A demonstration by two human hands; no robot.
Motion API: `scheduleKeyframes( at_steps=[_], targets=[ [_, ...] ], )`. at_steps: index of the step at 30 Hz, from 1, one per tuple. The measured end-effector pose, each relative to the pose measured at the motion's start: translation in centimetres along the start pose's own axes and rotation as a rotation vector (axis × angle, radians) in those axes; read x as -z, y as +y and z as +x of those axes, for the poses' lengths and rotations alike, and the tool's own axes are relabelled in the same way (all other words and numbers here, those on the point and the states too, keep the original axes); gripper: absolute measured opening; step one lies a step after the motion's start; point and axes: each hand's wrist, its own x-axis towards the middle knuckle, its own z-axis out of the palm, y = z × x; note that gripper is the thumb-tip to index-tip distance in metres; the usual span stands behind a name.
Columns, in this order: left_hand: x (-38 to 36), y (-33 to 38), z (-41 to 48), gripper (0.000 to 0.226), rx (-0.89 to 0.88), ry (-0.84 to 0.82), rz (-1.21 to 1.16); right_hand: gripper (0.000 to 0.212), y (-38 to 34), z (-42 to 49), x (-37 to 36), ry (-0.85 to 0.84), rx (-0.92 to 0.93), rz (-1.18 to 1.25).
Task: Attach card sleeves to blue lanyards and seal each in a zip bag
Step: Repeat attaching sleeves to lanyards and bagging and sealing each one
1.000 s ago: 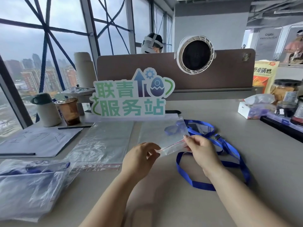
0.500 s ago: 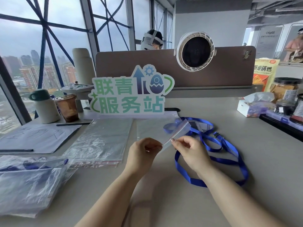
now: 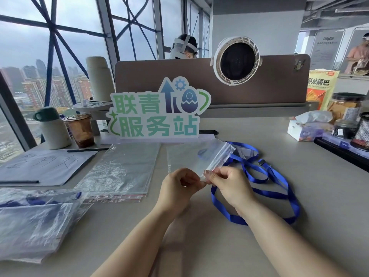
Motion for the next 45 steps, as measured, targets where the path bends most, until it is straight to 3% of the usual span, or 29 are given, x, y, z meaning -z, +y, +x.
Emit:
scheduleKeyframes(
  at_steps=[6,10,15,24,30,32,35,41,45],
  targets=[
    [0.4,1.2,-0.4,0.012,0.218,-0.151,-0.306,0.032,0.2,0.1,0.1,0.029,0.041,-0.008],
    [0.9,1.9,-0.6,0.01,0.347,-0.177,-0.499,0.022,0.2,0.2,0.0,-0.032,0.089,0.015],
    [0.4,1.4,-0.7,0.008,0.177,-0.122,-0.19,0.017,0.6,0.2,0.0,-0.092,0.159,-0.121],
    [1.0,1.8,-0.5,0.012,0.089,-0.135,-0.062,0.026,0.3,-0.1,0.0,-0.194,0.115,-0.276],
    [1.3,1.7,-0.1,0.011,-0.097,0.034,0.262,0.023,-0.1,-0.3,-0.1,-0.184,0.257,-0.446],
    [2.0,1.2,0.4,0.01,-0.089,0.181,0.334,0.02,0.2,0.0,0.5,-0.127,0.267,-0.578],
    [5.8,-0.5,2.1,0.007,0.024,0.468,0.329,0.022,1.0,0.9,2.5,-0.054,0.128,-0.657],
    [5.8,-0.9,2.3,0.019,-0.025,0.461,0.225,0.025,1.5,1.7,3.0,0.074,0.123,-0.637],
    [5.8,-0.9,2.3,0.01,-0.049,0.47,0.161,0.024,1.7,1.5,2.7,0.004,0.15,-0.583]
  ],
)
